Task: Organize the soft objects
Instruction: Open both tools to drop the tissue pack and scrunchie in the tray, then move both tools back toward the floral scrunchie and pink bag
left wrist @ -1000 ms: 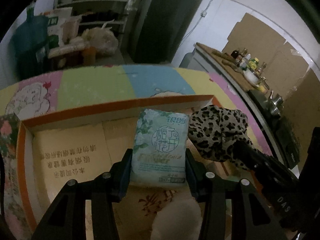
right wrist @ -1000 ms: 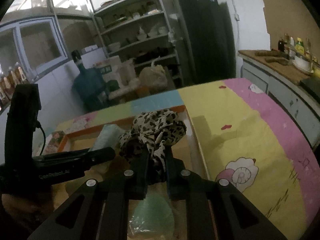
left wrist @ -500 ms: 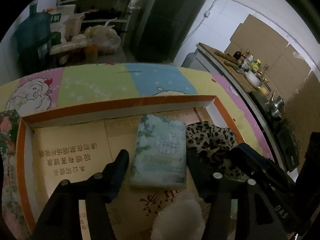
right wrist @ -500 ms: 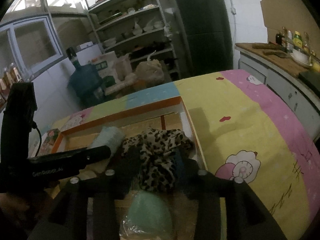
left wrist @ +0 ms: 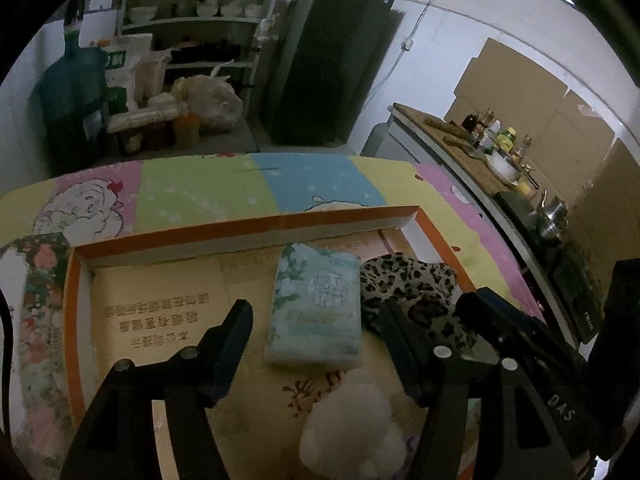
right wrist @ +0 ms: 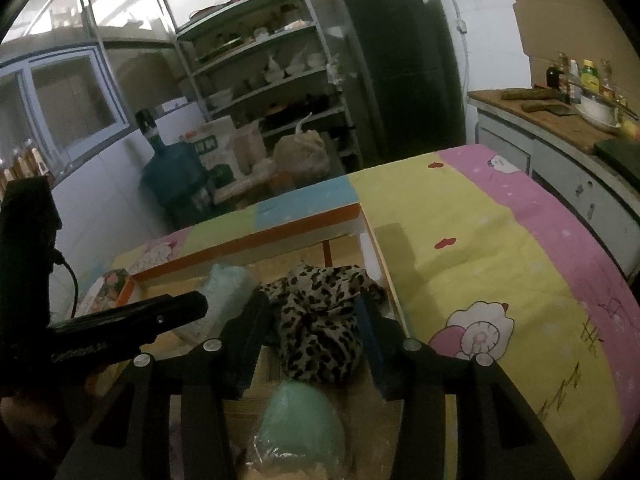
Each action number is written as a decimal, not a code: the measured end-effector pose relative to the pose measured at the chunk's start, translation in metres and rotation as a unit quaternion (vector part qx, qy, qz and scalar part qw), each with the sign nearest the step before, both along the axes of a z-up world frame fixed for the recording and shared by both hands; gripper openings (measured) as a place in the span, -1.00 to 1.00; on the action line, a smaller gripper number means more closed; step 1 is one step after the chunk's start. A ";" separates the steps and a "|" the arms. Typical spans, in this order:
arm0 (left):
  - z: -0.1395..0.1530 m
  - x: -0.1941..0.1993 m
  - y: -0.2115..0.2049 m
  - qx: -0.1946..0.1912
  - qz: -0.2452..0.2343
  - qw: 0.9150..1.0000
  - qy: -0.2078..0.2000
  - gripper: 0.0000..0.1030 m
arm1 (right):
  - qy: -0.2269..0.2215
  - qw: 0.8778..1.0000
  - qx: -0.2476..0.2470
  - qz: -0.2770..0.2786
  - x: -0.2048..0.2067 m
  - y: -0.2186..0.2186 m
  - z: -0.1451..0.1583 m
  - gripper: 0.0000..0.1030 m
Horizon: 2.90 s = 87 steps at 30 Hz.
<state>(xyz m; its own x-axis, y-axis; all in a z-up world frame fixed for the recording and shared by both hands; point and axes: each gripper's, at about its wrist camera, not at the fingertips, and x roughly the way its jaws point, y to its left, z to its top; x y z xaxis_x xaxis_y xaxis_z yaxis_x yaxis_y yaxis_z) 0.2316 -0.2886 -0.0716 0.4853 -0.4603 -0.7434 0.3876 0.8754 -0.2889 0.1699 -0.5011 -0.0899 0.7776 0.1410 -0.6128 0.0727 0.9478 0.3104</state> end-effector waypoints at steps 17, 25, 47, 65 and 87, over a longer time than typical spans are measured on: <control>0.024 -0.031 0.038 0.025 0.036 0.997 -0.071 0.27 | -0.030 0.999 -0.004 0.014 -0.021 0.026 0.020 -0.07; 0.034 -0.044 0.062 0.029 0.051 0.994 -0.094 0.27 | -0.041 0.999 -0.014 0.027 -0.028 0.047 0.030 -0.07; 0.053 -0.080 0.124 0.026 0.089 0.988 -0.126 0.27 | -0.064 0.995 -0.039 0.063 -0.054 0.109 0.058 -0.07; 0.059 -0.105 0.193 0.025 0.136 0.981 -0.137 0.27 | -0.074 0.990 -0.051 0.112 -0.063 0.183 0.071 -0.06; 0.054 -0.123 0.292 0.009 0.209 0.968 -0.138 0.27 | -0.064 0.979 -0.063 0.186 -0.061 0.278 0.068 -0.06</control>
<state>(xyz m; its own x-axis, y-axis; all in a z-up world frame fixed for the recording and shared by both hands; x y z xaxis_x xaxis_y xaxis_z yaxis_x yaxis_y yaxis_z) 0.1082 0.0030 -0.0173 0.8074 -0.1695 -0.5651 0.0596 0.9764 -0.2077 0.1091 -0.2229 -0.0224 0.7582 0.3577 -0.5452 -0.3156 0.9330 0.1731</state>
